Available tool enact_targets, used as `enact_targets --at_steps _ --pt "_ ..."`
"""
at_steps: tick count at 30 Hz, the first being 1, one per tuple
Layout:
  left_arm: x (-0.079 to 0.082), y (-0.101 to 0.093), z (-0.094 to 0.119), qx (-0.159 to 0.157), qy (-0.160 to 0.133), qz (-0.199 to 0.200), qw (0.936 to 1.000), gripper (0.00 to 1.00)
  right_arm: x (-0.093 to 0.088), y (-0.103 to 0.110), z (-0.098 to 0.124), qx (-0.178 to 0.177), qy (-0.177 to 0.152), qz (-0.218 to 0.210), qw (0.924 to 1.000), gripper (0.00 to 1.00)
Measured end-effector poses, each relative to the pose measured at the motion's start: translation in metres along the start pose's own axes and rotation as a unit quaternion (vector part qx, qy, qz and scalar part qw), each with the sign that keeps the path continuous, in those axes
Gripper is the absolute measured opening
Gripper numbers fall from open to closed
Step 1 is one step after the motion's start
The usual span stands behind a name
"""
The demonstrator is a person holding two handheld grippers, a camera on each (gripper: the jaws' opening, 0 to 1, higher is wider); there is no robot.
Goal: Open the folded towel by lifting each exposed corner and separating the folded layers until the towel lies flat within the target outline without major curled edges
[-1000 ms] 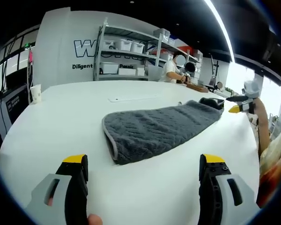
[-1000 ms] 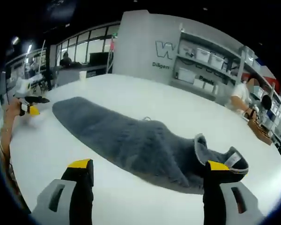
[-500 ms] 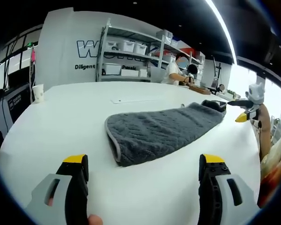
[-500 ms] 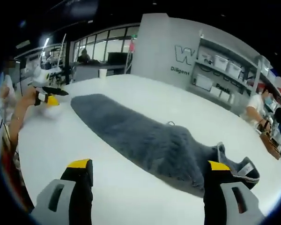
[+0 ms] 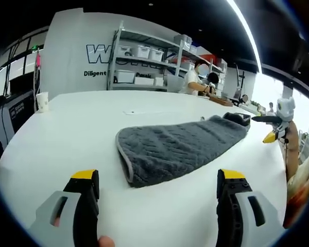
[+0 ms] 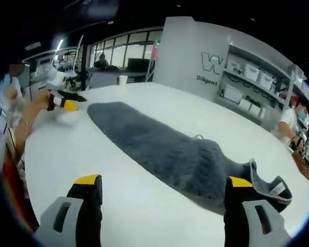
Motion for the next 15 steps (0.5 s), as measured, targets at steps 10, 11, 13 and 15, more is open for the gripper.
enact_targets --at_steps 10,11,13,15 --pt "0.015 0.002 -0.001 0.007 0.002 -0.012 0.9999 0.91 0.0 0.008 -0.004 0.019 -0.006 0.014 0.9997 0.99" --pt "0.017 0.005 -0.002 0.01 0.0 -0.009 0.9999 0.89 0.001 0.008 -0.004 0.02 -0.007 0.014 0.9997 0.99" --pt "0.02 0.011 -0.004 0.012 -0.002 -0.004 0.9999 0.87 0.002 0.009 -0.004 0.023 -0.01 0.015 0.9996 0.99" --pt "0.02 0.016 -0.007 0.01 0.002 0.0 0.9999 0.85 0.002 0.009 -0.002 0.023 -0.011 0.018 0.9995 0.99"
Point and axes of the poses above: the point that each gripper's makers call its tool centre point, and the gripper's own axes: z roughly backward along the fingers, y roughly to its left, x roughly out of its top, the point moved 7 cm from there along z, roughly backward along the fingers, and after that the axes turned 8 degrees about y, right-handed, at the moved point
